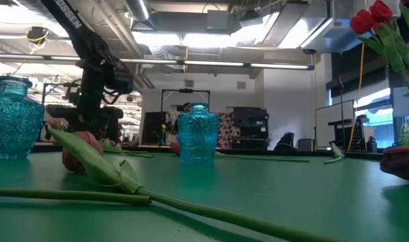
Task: Sort flowers into vase by color
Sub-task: Put the black flower into the right blue flower vase
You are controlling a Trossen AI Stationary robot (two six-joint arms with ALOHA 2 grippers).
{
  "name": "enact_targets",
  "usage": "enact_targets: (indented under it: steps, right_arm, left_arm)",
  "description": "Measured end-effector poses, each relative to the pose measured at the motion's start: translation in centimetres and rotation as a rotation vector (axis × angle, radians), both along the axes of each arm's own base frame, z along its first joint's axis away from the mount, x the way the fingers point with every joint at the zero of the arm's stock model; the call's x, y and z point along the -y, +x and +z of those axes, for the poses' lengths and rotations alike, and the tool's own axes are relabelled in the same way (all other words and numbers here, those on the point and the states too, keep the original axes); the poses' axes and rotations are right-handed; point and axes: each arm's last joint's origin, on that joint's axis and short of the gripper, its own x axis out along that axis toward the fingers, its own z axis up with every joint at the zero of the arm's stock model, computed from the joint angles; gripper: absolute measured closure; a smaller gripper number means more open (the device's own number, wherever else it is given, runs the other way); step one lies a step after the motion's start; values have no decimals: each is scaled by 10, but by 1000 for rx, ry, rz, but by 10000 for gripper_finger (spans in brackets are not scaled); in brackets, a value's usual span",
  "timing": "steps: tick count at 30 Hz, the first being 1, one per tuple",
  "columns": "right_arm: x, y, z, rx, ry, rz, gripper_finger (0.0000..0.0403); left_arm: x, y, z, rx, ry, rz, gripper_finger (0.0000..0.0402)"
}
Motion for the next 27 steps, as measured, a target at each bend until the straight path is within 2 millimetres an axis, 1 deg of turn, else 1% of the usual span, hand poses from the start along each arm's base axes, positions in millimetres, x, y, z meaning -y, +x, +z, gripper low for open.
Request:
enact_targets:
  steps: [5,9,15,17,23,25,27]
  right_arm:
    - [0,0,-2,-19,9,12,81]
    - [0,0,-3,-29,11,6,81]
    - [2,-1,-5,-50,-1,-37,81]
    - [2,-1,-5,-51,-4,-44,81]
    - [2,-2,-4,-52,-12,-70,81]
    - [2,-2,-4,-52,-13,-71,81]
    - [2,-2,-4,-52,-13,-74,81]
  left_arm:
    - [-8,0,-7,44,4,35,232]
    - [-13,-5,-11,66,-4,84,241]
    - [-18,-4,-10,117,22,89,245]
    - [-18,-4,-9,137,13,88,245]
    - [-19,-1,-10,230,14,164,245]
    - [-20,2,-8,277,16,159,245]
    - [-17,4,-5,287,22,148,245]
